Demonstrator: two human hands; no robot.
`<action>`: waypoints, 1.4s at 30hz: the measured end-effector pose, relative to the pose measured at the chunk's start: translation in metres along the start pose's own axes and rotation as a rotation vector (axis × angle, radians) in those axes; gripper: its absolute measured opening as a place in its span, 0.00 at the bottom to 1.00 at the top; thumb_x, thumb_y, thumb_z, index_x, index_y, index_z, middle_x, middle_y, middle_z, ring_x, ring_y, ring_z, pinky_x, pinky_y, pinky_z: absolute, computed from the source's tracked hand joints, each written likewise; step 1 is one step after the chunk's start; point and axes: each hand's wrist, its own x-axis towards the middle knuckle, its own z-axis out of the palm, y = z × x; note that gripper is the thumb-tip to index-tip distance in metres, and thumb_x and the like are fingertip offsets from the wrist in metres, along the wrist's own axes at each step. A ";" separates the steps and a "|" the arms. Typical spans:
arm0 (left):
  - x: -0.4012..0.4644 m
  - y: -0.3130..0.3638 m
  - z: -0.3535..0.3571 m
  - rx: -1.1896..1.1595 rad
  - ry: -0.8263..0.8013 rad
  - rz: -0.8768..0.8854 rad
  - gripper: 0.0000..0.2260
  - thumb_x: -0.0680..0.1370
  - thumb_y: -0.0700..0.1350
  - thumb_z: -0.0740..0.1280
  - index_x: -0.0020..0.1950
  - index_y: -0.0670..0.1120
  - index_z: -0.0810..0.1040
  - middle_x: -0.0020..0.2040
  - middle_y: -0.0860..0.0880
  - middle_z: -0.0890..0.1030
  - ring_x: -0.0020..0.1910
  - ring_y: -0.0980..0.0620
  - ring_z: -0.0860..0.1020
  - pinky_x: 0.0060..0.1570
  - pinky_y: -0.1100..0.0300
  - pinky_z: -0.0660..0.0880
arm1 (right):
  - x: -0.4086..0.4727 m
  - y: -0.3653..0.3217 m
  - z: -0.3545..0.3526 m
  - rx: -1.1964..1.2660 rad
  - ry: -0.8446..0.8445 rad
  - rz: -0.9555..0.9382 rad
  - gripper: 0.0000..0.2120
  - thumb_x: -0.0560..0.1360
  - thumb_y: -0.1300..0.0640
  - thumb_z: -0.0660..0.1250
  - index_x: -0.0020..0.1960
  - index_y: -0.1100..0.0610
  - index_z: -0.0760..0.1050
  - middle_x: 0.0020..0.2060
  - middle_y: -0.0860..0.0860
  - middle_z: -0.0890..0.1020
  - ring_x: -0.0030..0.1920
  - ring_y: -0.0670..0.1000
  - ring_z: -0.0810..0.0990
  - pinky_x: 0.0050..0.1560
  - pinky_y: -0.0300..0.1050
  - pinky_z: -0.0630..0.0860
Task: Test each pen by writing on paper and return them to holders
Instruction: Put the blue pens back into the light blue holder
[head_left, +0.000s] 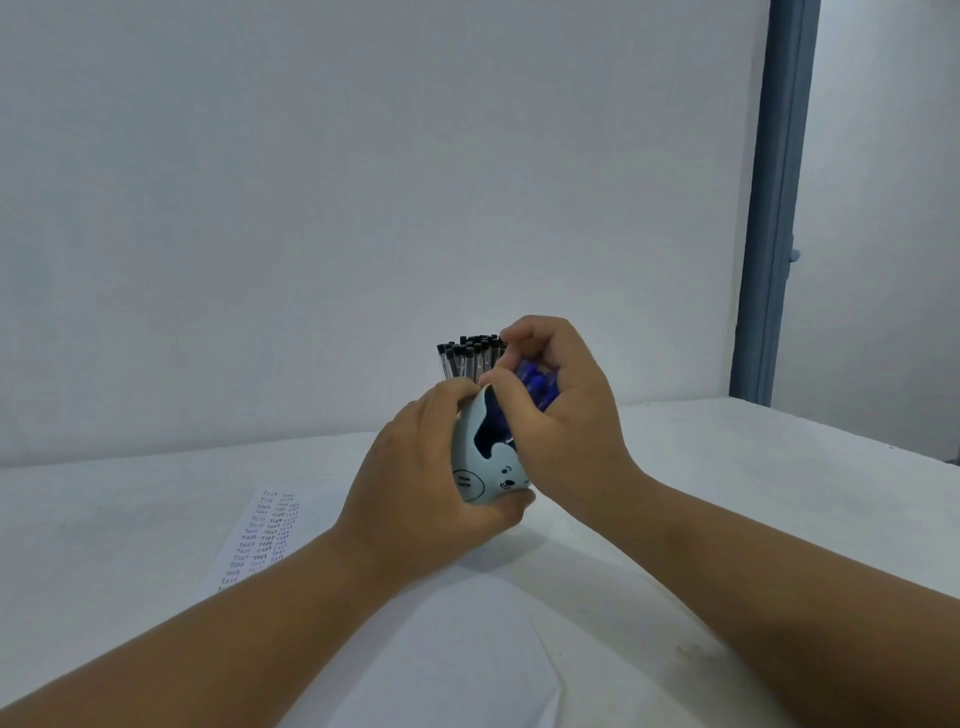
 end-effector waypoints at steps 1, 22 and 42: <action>0.000 0.001 0.000 -0.039 0.014 -0.023 0.35 0.63 0.61 0.80 0.64 0.57 0.68 0.52 0.60 0.78 0.49 0.57 0.78 0.44 0.58 0.79 | 0.001 0.000 0.000 0.010 0.031 -0.007 0.12 0.76 0.68 0.68 0.54 0.52 0.76 0.43 0.43 0.81 0.47 0.47 0.82 0.51 0.39 0.78; 0.053 -0.031 -0.056 -0.332 -0.014 -0.394 0.30 0.63 0.52 0.84 0.59 0.53 0.73 0.52 0.54 0.83 0.49 0.53 0.83 0.47 0.56 0.82 | 0.033 -0.004 0.011 0.001 -0.237 0.254 0.38 0.76 0.51 0.73 0.78 0.45 0.54 0.65 0.43 0.73 0.61 0.45 0.79 0.58 0.44 0.80; 0.018 -0.148 -0.063 -0.471 0.073 -0.714 0.28 0.66 0.50 0.83 0.62 0.57 0.75 0.57 0.52 0.81 0.56 0.50 0.83 0.57 0.43 0.81 | 0.012 0.091 0.077 -0.581 -0.835 0.030 0.09 0.79 0.47 0.68 0.53 0.50 0.82 0.49 0.41 0.81 0.50 0.43 0.77 0.55 0.39 0.74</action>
